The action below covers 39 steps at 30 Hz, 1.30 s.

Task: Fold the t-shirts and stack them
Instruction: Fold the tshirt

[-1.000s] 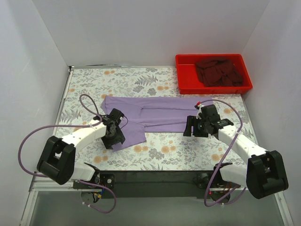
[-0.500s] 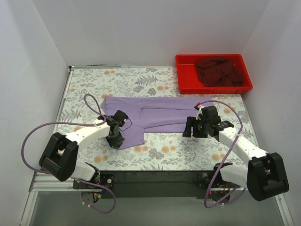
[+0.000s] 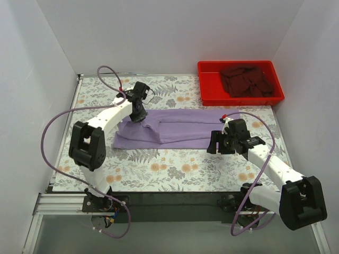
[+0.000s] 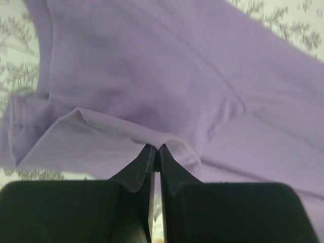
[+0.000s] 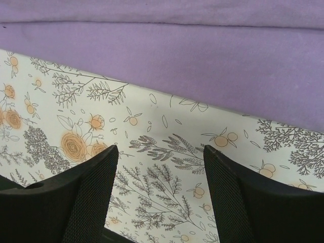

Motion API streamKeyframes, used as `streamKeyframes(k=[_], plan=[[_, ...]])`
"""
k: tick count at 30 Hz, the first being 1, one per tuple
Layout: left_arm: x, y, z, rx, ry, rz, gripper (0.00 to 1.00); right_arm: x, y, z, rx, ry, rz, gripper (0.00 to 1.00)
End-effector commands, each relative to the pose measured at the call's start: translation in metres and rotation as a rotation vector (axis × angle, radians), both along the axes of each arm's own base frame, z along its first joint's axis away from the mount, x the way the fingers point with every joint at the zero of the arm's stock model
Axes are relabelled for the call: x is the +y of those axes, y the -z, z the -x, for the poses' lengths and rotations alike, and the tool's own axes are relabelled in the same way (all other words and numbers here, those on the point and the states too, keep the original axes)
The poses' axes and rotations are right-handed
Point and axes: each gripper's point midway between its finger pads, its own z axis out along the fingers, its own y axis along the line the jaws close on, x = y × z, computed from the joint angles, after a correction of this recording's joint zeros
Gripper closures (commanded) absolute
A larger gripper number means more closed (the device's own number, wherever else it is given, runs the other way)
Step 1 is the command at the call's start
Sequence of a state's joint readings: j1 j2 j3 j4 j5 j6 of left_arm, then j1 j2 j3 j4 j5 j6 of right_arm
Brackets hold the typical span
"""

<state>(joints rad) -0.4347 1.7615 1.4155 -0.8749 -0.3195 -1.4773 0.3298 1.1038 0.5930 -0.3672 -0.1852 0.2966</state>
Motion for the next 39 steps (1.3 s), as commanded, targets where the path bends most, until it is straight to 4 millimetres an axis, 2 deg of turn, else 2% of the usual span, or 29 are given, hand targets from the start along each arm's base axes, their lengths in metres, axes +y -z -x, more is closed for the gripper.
streamKeyframes(k=[1,2,3,4,6,7,9,13,15,16,20,21,22,23,25,26,27,28,29,30,31,32,33,34,35,36,37,38,39], plan=[[0.006,-0.011,-0.044,-0.061,0.026,-0.045,1.0,0.001,-0.017,-0.009,-0.062,-0.016,0.005,0.26],[0.005,-0.014,-0.054,-0.079,0.027,-0.044,1.0,0.0,-0.018,-0.009,-0.064,-0.016,0.009,0.26],[0.005,-0.004,-0.061,-0.062,0.034,-0.059,1.0,-0.001,-0.018,-0.01,-0.069,-0.013,0.019,0.26],[0.003,-0.014,-0.074,-0.09,0.029,-0.043,1.0,-0.004,-0.019,-0.012,-0.076,-0.004,0.03,0.26],[0.001,-0.004,-0.084,-0.079,0.031,-0.041,0.99,-0.005,-0.02,-0.013,-0.08,0.0,0.036,0.26],[0.001,-0.005,-0.091,-0.089,0.023,-0.034,0.98,-0.006,-0.021,-0.014,-0.086,0.0,0.042,0.26],[0.005,-0.001,-0.098,-0.085,0.004,-0.02,0.96,-0.008,-0.022,-0.017,-0.09,0.014,0.058,0.26],[0.009,0.005,-0.109,-0.094,-0.018,0.013,0.86,-0.018,-0.026,-0.029,-0.113,0.059,0.109,0.26],[0.01,0.002,-0.115,-0.119,-0.021,0.015,0.81,-0.023,-0.031,-0.037,-0.131,0.083,0.131,0.26],[0.01,0.0,-0.116,-0.128,-0.016,0.02,0.78,-0.032,-0.032,-0.042,-0.142,0.117,0.162,0.26],[0.011,-0.022,-0.124,-0.191,-0.011,0.057,0.59,-0.052,-0.028,-0.053,-0.111,0.21,0.171,0.26],[0.012,-0.027,-0.124,-0.199,-0.017,0.071,0.58,-0.055,-0.027,-0.055,-0.102,0.229,0.16,0.27],[0.014,-0.032,-0.121,-0.198,-0.024,0.079,0.58,-0.066,-0.027,-0.06,-0.098,0.274,0.147,0.3],[0.017,-0.048,-0.118,-0.227,-0.032,0.101,0.57,-0.064,-0.025,-0.06,-0.077,0.286,0.101,0.32],[0.021,-0.043,-0.101,-0.213,-0.044,0.113,0.53,-0.068,-0.026,-0.064,-0.072,0.31,0.049,0.41],[0.026,-0.048,-0.095,-0.223,-0.05,0.12,0.53,-0.06,-0.029,-0.068,-0.081,0.283,0.008,0.43],[0.027,-0.064,-0.085,-0.254,-0.047,0.142,0.53,-0.054,-0.031,-0.07,-0.091,0.261,-0.02,0.45],[0.033,-0.051,-0.069,-0.225,-0.048,0.135,0.53,-0.046,-0.032,-0.071,-0.095,0.228,-0.052,0.48],[0.037,-0.052,-0.06,-0.226,-0.048,0.133,0.53,-0.034,-0.035,-0.075,-0.111,0.184,-0.098,0.5],[0.041,-0.066,-0.048,-0.262,-0.044,0.137,0.53,-0.027,-0.036,-0.076,-0.12,0.155,-0.106,0.5],[0.045,-0.049,-0.032,-0.232,-0.029,0.121,0.53,-0.012,-0.037,-0.074,-0.131,0.096,-0.111,0.5],[0.05,-0.044,-0.021,-0.226,-0.024,0.109,0.52,-0.004,-0.036,-0.076,-0.133,0.068,-0.101,0.5],[0.056,-0.058,-0.011,-0.273,-0.027,0.101,0.52,0.006,-0.039,-0.08,-0.154,0.037,-0.101,0.5],[0.064,-0.038,0.006,-0.234,-0.018,0.071,0.51,0.024,-0.038,-0.075,-0.157,-0.024,-0.105,0.5],[0.068,-0.038,0.014,-0.243,-0.015,0.058,0.5,0.033,-0.035,-0.076,-0.151,-0.046,-0.106,0.5],[0.073,-0.035,0.021,-0.246,-0.016,0.042,0.47,0.043,-0.036,-0.08,-0.171,-0.069,-0.114,0.5],[0.078,-0.041,0.029,-0.281,-0.021,0.039,0.4,0.058,-0.036,-0.075,-0.171,-0.113,-0.12,0.5],[0.082,-0.025,0.042,-0.251,-0.012,0.024,0.37,0.065,-0.029,-0.076,-0.158,-0.126,-0.11,0.51],[0.084,-0.02,0.048,-0.249,-0.008,0.02,0.35,0.075,-0.032,-0.078,-0.169,-0.144,-0.112,0.51]])
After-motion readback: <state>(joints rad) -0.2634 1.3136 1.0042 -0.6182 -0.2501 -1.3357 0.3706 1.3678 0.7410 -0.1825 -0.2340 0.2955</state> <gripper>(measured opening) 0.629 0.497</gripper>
